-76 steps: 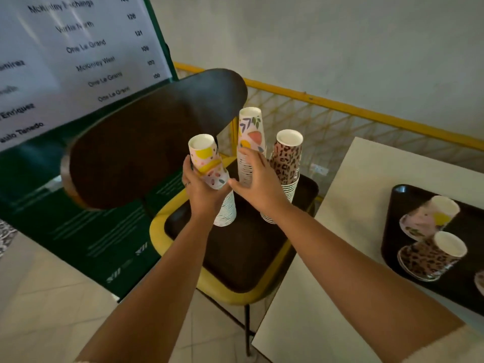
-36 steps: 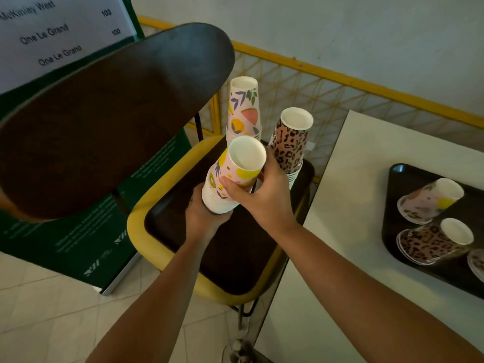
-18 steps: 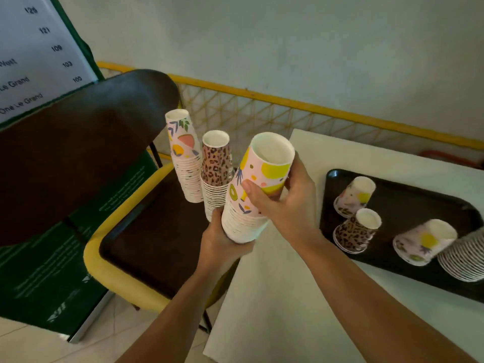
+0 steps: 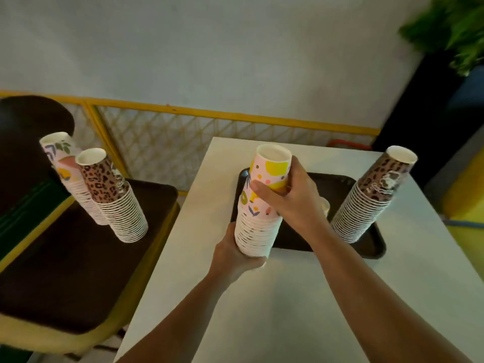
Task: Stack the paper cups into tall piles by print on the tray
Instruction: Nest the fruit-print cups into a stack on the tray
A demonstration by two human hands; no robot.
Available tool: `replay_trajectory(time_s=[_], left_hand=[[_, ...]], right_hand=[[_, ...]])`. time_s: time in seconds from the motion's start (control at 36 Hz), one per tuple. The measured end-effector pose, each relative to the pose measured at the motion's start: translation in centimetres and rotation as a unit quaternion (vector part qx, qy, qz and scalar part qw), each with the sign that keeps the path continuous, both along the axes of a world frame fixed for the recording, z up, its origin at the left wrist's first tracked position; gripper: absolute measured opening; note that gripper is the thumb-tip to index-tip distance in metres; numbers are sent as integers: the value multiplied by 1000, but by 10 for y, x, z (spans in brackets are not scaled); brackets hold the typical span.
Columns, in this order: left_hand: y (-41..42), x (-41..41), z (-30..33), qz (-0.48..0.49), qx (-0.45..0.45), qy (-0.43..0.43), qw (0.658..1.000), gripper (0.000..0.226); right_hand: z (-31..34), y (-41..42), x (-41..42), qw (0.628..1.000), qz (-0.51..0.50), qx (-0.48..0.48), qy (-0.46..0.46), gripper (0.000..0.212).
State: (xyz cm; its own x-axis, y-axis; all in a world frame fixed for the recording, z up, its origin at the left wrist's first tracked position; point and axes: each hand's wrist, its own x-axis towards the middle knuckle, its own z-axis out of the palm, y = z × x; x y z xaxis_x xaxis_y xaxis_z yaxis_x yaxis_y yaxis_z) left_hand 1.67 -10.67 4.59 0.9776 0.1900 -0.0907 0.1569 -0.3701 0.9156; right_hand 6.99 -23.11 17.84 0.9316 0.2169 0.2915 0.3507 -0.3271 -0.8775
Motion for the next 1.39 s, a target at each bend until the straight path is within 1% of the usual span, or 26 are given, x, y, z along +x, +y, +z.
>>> replay_trajectory(time_s=[0.06, 0.14, 0.25, 0.47, 0.75, 1.0, 1.11, 1.19, 1.28, 1.33, 1.39], left_hand=[[-15, 3, 0, -4, -8, 0, 1000, 101], [-35, 8, 0, -14, -10, -8, 1000, 107], [-55, 13, 0, -24, -14, -14, 1000, 105], [-73, 24, -8, -38, -26, 7, 999, 92], [-77, 39, -7, -58, -44, -9, 997, 88], [-70, 45, -14, -53, -26, -9, 998, 91], [-67, 46, -14, -49, -17, -3, 999, 91], [-65, 44, -19, -36, -13, 0, 999, 92], [-62, 43, -26, -22, -25, 16, 999, 93], [-61, 42, -30, -12, -39, 23, 999, 92], [-59, 41, -31, -9, -44, 23, 999, 92]], right_hand=[[2, -17, 2, 1000, -1, 11, 6, 57], [5, -42, 7, 1000, -8, 1, -4, 61], [7, -65, 12, 1000, 0, -5, 4, 59], [10, -81, 17, 999, -18, -42, 4, 52], [11, -82, 27, 995, -72, -60, -38, 47], [14, -78, 38, 994, -89, -51, -40, 44], [19, -79, 45, 995, -101, 7, -24, 40], [26, -81, 56, 988, -127, 86, -26, 40], [34, -86, 70, 967, -156, 199, -42, 48], [36, -91, 78, 952, -184, 238, -57, 43], [31, -95, 86, 940, -213, 258, -73, 42]])
